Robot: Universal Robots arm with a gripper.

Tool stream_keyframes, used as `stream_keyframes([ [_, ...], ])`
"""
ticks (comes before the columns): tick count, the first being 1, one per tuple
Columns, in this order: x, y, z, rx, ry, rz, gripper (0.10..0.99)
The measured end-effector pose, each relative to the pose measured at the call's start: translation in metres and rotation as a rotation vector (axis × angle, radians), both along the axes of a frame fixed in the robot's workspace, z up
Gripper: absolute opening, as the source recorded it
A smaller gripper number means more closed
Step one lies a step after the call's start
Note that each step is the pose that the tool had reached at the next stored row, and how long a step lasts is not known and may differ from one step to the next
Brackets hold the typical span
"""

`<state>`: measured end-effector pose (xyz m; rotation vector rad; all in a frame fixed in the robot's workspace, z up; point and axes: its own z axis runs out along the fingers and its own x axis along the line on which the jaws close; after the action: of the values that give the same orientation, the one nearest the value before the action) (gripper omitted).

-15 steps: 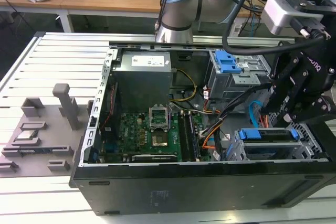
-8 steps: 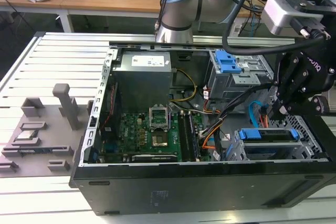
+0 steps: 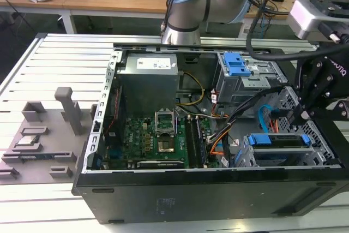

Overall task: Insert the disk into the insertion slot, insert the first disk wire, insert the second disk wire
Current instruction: 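Insert the first disk wire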

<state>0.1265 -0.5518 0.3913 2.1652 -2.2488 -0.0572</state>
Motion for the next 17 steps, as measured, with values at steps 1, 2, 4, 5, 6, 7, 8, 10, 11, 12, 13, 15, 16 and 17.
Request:
stream_keyframes([
  [1,0.0087,0.0059,-0.0012,0.000,0.0001,0.000,0.106],
  [2,0.0132,0.0124,-0.0028,0.000,0.0001,0.000,0.106],
  [4,0.0166,0.0277,-0.0077,-0.003,0.0001,0.000,0.106],
  [5,0.0181,0.0376,-0.0133,-0.004,0.0001,0.000,0.106],
  [6,0.0190,0.0419,-0.0157,-0.005,0.0000,0.000,0.106],
  [7,0.0193,0.0448,-0.0167,-0.005,0.0001,0.000,0.106],
  [8,0.0196,0.0473,-0.0178,-0.005,0.0001,0.000,0.106],
  [10,0.0197,0.0509,-0.0196,-0.007,0.0000,0.000,0.106],
  [11,0.0198,0.0509,-0.0198,-0.007,0.0000,0.000,0.106],
  [12,0.0198,0.0509,-0.0198,-0.007,0.0001,0.000,0.106],
  [13,0.0198,0.0509,-0.0199,-0.007,0.0000,0.000,0.106],
  [15,0.0197,0.0509,-0.0199,-0.007,0.0001,0.000,0.114],
  [16,0.0197,0.0509,-0.0199,-0.007,0.0000,0.000,0.235],
  [17,0.0197,0.0509,-0.0199,-0.007,0.0001,0.000,0.298],
])
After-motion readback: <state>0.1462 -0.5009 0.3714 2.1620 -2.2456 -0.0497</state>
